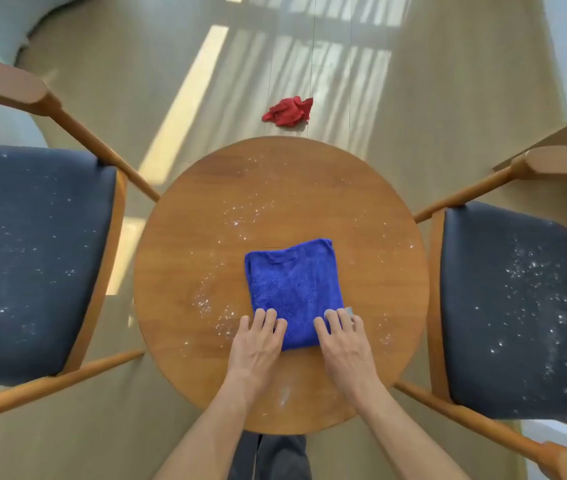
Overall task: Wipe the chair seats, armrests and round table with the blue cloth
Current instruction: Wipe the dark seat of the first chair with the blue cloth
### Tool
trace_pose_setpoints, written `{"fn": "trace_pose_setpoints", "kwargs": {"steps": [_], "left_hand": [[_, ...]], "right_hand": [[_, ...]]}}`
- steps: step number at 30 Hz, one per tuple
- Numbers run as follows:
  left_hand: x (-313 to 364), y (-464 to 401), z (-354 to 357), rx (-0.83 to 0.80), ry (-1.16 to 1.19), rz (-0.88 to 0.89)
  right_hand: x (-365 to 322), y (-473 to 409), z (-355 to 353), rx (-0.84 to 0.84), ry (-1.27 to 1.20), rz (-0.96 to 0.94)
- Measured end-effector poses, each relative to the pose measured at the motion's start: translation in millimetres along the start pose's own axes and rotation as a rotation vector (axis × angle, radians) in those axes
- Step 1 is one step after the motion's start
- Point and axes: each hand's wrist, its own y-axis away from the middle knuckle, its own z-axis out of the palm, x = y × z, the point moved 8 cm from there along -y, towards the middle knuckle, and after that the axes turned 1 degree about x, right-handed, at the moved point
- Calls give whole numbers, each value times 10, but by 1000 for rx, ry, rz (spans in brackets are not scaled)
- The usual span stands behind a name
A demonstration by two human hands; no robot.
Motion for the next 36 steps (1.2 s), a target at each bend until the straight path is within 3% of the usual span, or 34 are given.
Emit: {"fn": "trace_pose_setpoints", "kwargs": {"steps": [6, 9, 12, 15, 18, 24, 27, 31, 34, 36], "left_hand": [[-25, 73, -321, 261, 91, 114], [-172, 211, -427, 239, 326, 155], [-486, 195, -407, 203, 645, -11], [-724, 26, -521, 309, 851, -180], [-844, -191, -595, 384, 867, -237], [-849, -599, -526, 385, 747, -236], [-879, -689, -521, 401, 661, -262], [-1291, -337, -434, 549, 783, -466], [-1568, -40, -303, 546, 752, -566], [-1594, 15, -309, 530, 743, -572]], "right_hand": [[7, -63, -117, 7, -84, -94], [66, -11, -266, 1, -323, -129], [131, -125, -411, 29, -442, -123], [240, -423, -521, 131, -483, -25], [294, -682, -477, 180, -398, 32], [273, -783, -207, 187, -310, 94], [18, -688, 2, 61, -377, -128], [-184, -629, 221, -55, -209, -384], [-143, -713, 199, 21, -191, -296], [-83, -743, 184, 34, -233, -81]]}}
